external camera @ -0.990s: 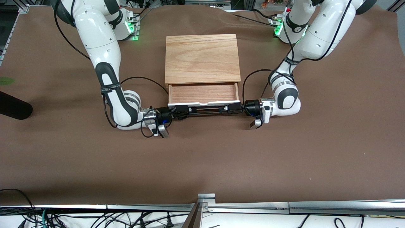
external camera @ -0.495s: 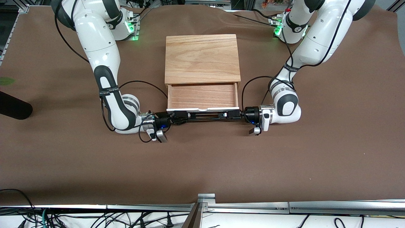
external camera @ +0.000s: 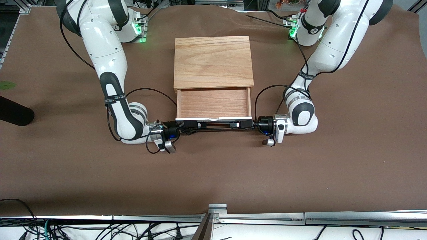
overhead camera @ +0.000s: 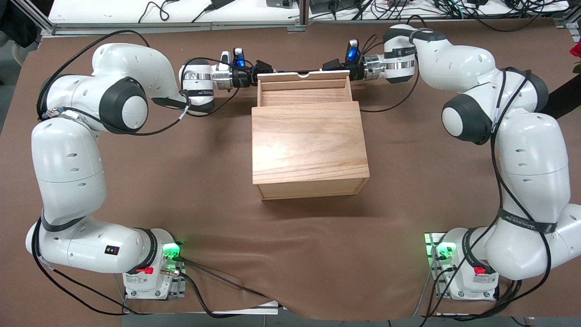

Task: Pull top drawer with both arms simultaneously
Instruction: 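Pull the drawer out of the cabinet with both grippers together, then open both grippers and draw them back from the handle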

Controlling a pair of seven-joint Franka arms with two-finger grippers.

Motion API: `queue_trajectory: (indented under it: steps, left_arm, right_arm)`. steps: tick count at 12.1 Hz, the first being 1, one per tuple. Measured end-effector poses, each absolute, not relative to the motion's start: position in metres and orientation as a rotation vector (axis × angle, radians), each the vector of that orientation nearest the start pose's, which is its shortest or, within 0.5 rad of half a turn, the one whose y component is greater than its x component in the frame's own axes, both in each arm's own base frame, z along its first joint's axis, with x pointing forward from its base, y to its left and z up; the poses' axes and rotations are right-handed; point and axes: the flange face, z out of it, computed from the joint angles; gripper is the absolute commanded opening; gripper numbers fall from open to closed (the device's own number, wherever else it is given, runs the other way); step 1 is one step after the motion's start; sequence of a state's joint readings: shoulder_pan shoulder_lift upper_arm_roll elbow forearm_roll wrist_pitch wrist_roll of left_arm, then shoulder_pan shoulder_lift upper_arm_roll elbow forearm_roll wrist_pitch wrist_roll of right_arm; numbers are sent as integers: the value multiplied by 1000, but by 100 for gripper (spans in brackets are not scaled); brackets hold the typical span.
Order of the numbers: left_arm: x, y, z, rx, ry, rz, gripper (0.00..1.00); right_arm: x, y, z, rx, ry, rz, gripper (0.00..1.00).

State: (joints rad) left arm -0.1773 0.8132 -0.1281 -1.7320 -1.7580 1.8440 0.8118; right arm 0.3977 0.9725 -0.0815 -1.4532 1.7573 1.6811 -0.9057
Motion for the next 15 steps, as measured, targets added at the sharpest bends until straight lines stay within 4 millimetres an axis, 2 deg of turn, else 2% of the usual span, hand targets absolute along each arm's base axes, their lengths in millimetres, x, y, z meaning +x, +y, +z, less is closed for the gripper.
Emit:
queue_trajectory:
  steps: [2, 3, 4, 7, 8, 9, 11, 12, 15]
  left_arm:
    - [603, -263, 143, 1598, 190, -133, 0]
    - [605, -263, 143, 1601, 192, -137, 0]
    - [607, -262, 142, 1600, 206, -151, 0]
    - [607, -261, 143, 1599, 212, -170, 0]
    - [608, -261, 144, 1604, 210, -176, 0]
    - [609, -261, 144, 1607, 209, -180, 11]
    - [609, -261, 144, 1607, 212, -185, 100]
    - [613, -255, 147, 1601, 261, -216, 100]
    - [640, -195, 151, 1599, 376, -197, 100]
  right_arm:
    - [631, 317, 139, -1595, -150, 63, 53]
    - [632, 316, 138, -1602, -151, 51, 96]
    - [635, 313, 137, -1609, -157, 28, 100]
    - [671, 260, 145, -1643, -73, -111, 100]
    - [677, 251, 147, -1642, -65, -126, 100]
    - [678, 248, 148, -1646, -65, -130, 100]
    - [683, 243, 150, -1703, -99, -145, 100]
    - [686, 236, 153, -1746, -135, -147, 100]
    - [698, 195, 178, -1933, -240, -105, 100]
